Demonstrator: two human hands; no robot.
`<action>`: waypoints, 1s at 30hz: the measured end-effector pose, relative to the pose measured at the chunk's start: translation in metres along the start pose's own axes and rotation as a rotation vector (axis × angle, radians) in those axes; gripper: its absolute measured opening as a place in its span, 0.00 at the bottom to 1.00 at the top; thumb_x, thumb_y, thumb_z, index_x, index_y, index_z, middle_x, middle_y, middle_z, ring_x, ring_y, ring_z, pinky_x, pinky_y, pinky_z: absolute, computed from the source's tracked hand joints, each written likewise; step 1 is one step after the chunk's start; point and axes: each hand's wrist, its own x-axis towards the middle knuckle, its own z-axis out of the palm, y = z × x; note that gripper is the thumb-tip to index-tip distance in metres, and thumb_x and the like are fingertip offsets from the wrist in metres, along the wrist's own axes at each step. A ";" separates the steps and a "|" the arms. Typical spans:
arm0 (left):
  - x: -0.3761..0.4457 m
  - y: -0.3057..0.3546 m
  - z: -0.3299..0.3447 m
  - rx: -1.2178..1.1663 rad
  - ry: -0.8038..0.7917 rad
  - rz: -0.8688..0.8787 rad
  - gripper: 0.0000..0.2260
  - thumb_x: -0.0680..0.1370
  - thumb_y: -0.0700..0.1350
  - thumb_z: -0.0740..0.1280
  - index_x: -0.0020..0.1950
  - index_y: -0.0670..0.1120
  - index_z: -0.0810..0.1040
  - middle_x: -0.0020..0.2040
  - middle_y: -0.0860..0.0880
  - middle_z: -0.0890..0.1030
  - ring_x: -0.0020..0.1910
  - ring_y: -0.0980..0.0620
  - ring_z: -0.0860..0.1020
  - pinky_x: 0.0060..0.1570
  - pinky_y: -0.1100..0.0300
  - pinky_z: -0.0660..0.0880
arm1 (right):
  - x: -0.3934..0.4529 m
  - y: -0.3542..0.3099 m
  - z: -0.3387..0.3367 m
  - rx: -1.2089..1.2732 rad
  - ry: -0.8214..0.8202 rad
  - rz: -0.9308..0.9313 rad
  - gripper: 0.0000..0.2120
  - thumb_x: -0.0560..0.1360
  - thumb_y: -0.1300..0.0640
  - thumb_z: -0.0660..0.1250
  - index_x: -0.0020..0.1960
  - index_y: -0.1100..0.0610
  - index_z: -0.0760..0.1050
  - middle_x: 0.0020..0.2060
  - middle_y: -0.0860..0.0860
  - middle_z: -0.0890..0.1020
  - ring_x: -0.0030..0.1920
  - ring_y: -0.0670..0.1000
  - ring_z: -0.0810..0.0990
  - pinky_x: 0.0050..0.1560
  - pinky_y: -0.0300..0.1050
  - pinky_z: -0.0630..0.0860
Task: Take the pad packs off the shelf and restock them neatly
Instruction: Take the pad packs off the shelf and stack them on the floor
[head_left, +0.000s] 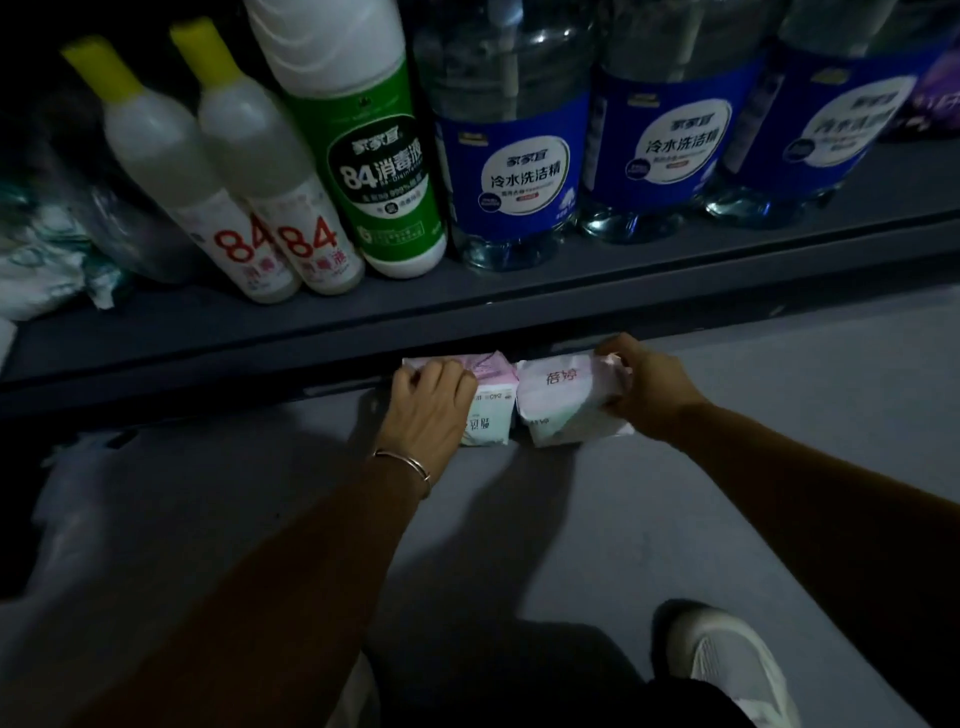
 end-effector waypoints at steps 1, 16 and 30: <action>-0.001 0.003 0.005 -0.020 -0.033 -0.008 0.16 0.62 0.43 0.67 0.47 0.45 0.67 0.41 0.45 0.77 0.39 0.46 0.75 0.40 0.54 0.70 | 0.002 0.001 0.007 -0.033 0.012 -0.003 0.24 0.74 0.67 0.65 0.67 0.56 0.65 0.63 0.61 0.73 0.62 0.60 0.74 0.57 0.48 0.74; 0.011 0.002 -0.015 -0.106 -0.334 0.022 0.15 0.79 0.39 0.56 0.66 0.44 0.62 0.65 0.44 0.65 0.64 0.44 0.65 0.59 0.53 0.63 | 0.021 -0.002 0.027 -0.155 -0.025 0.116 0.43 0.72 0.65 0.70 0.77 0.55 0.47 0.67 0.61 0.69 0.66 0.60 0.71 0.64 0.52 0.70; 0.033 -0.080 -0.173 -0.502 -0.238 -0.020 0.18 0.77 0.47 0.67 0.64 0.45 0.66 0.62 0.46 0.69 0.57 0.46 0.73 0.52 0.57 0.69 | -0.069 -0.136 -0.090 -0.374 -0.005 -0.345 0.11 0.77 0.62 0.63 0.59 0.60 0.73 0.54 0.57 0.78 0.55 0.56 0.78 0.57 0.46 0.75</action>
